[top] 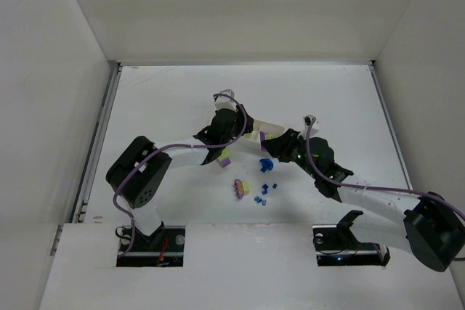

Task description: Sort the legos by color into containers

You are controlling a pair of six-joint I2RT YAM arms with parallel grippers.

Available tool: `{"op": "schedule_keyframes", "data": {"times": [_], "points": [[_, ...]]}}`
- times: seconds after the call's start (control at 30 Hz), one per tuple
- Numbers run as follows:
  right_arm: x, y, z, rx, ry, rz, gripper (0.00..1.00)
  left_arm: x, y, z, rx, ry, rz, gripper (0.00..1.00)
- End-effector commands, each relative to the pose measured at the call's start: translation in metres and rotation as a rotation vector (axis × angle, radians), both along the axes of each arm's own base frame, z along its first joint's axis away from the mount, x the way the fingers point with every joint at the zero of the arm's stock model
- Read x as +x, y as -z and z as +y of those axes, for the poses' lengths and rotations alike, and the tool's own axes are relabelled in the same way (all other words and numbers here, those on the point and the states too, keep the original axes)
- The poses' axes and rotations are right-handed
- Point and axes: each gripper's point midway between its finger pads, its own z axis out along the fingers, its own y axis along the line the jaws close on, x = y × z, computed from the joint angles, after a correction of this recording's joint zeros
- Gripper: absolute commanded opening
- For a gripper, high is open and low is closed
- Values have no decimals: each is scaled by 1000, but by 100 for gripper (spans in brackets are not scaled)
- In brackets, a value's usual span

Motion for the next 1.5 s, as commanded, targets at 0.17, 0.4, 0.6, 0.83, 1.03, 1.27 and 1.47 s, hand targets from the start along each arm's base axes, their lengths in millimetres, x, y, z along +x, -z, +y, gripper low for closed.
{"op": "schedule_keyframes", "data": {"times": [0.17, 0.4, 0.6, 0.83, 1.03, 1.27, 1.47], "points": [[10, -5, 0, -13, 15, -36, 31, -3, -49, -2, -83, 3, -75, 51], [16, -5, 8, -78, 10, -54, 31, -52, -61, -4, -217, 80, 42, 51], [16, -3, 22, -117, -1, -55, 31, -83, -53, -3, -285, 107, 110, 50], [12, -7, 36, -136, -24, -68, 31, -88, -46, -8, -283, 118, 129, 50], [10, -6, 39, -139, -37, -70, 31, -89, -50, -16, -307, 128, 123, 49], [5, -10, 45, -137, -54, -96, 31, -91, -48, -19, -351, 96, 143, 39], [8, -15, 46, -125, -45, -109, 31, -89, -49, -20, -371, 76, 147, 31]]}}
